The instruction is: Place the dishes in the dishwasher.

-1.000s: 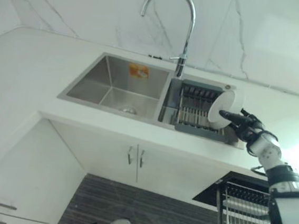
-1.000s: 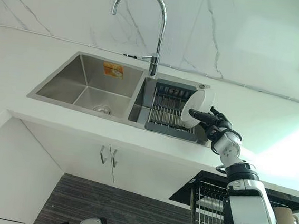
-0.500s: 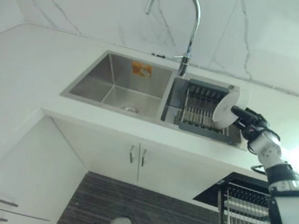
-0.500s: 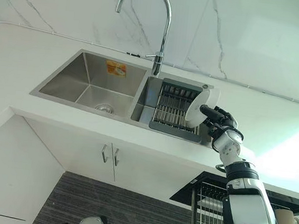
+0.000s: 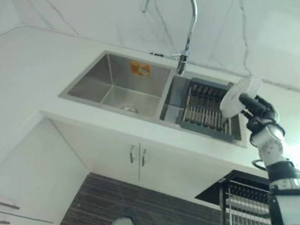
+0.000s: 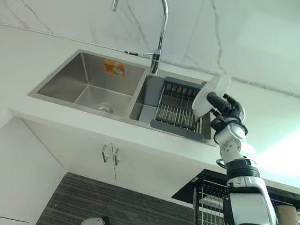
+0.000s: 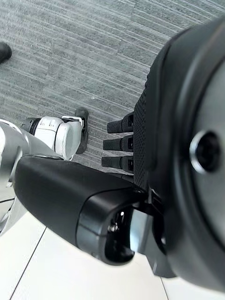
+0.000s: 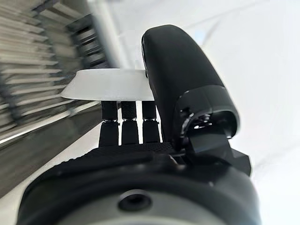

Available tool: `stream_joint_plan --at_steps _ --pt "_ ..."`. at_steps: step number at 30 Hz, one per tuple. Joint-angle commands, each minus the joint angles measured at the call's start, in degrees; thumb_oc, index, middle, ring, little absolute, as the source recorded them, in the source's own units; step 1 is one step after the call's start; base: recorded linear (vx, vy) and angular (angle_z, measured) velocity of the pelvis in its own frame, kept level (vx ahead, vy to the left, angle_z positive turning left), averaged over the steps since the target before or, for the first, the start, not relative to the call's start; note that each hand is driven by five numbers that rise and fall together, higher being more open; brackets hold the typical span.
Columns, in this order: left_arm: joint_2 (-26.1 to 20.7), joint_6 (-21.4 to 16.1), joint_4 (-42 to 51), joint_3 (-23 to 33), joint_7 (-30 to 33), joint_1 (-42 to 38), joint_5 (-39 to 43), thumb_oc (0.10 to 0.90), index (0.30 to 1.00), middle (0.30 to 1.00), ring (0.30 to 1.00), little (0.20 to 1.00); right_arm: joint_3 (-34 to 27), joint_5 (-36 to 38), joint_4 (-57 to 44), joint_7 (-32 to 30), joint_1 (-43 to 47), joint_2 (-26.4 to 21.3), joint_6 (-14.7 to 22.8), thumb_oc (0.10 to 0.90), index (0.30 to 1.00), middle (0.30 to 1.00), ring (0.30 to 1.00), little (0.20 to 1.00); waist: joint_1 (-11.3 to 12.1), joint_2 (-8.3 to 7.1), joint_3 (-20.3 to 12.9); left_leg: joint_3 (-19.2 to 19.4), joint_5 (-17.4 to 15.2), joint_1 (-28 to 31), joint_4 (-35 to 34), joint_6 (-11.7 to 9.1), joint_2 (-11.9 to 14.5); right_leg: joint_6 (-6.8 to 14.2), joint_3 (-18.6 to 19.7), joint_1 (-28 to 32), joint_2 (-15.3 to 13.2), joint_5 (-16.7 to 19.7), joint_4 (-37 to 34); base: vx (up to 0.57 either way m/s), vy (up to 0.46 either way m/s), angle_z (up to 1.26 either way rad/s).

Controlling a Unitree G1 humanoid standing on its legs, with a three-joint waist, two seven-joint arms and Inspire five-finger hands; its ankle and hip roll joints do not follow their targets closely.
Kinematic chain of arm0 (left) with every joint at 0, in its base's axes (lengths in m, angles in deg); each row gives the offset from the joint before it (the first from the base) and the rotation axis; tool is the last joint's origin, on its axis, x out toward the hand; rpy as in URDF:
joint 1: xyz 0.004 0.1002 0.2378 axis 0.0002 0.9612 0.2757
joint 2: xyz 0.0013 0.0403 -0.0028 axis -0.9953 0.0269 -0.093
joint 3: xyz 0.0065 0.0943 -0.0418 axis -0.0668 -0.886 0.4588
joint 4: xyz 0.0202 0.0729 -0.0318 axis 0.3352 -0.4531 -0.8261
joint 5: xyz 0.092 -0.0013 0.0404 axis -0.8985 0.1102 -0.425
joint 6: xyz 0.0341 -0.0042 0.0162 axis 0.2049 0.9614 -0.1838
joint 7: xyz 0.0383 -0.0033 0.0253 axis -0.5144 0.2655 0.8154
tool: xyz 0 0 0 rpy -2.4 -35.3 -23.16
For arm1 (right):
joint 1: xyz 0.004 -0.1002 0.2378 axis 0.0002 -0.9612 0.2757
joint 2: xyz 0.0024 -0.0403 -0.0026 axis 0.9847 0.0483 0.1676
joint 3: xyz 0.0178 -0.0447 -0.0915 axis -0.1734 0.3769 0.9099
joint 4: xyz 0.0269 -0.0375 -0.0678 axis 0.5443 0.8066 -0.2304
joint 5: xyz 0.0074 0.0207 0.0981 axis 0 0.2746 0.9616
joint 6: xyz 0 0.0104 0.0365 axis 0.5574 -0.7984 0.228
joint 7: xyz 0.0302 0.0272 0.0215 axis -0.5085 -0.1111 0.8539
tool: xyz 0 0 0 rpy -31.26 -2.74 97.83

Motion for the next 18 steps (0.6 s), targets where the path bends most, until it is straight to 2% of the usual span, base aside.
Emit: stream_joint_plan --at_steps 1,3,8,13,18 --pt "0.09 -2.13 0.81 -2.76 -0.63 -0.07 0.93 0.800 0.900 0.900 0.900 0.900 -4.82 -2.92 -8.79 -0.28 6.24 -5.55 12.48 0.400 0.300 0.300 0.300 0.300 1.24 1.00 -3.47 4.47 -8.32 9.89 -2.62 -2.73 2.46 2.54 0.35 -3.55 3.72 -4.89 2.33 -0.01 -0.024 -0.05" --pt "0.38 -2.86 0.62 -1.98 -0.86 0.90 0.13 0.800 0.900 0.900 0.900 0.900 -6.73 -3.57 -17.79 -0.89 2.55 -4.74 13.62 0.400 0.300 0.300 0.300 0.300 0.10 0.94 -3.45 5.19 -8.35 10.13 -2.62 -2.79 2.80 2.69 0.89 -3.90 3.76 -4.79 2.33 -0.01 -0.033 -0.04" --pt "0.60 -3.77 0.07 -1.24 -1.38 1.70 -1.05 0.800 0.900 0.900 0.900 0.900 -8.41 -6.06 -26.63 -1.61 -1.48 -3.74 14.49 0.400 0.300 0.300 0.300 0.300 -1.36 0.89 -3.55 6.28 -8.12 10.24 -2.62 -3.09 3.57 2.61 1.80 -4.66 4.07 -5.65 2.33 -0.02 -0.032 -0.22" --pt "1.04 -4.62 -0.26 -0.91 -1.66 2.05 -2.00 0.800 0.900 0.900 0.900 0.900 -10.39 -7.27 -32.00 -1.47 -5.35 -2.63 16.07 0.400 0.300 0.300 0.300 0.300 -3.04 0.90 -3.71 7.41 -7.69 10.63 -2.62 -3.65 4.66 2.17 3.26 -5.43 5.10 -7.51 2.33 -0.03 -0.039 -0.33" --pt "1.90 -4.73 0.03 0.13 -1.64 2.49 -2.61 0.800 0.900 0.900 0.900 0.900 -14.69 -9.93 -38.62 -2.45 -12.22 -2.58 18.31 0.400 0.300 0.300 0.300 0.300 -6.11 0.81 -3.64 9.35 -6.98 11.01 -2.62 -4.70 6.44 1.79 5.15 -6.38 6.26 -8.69 2.33 -0.03 -0.024 -0.30"
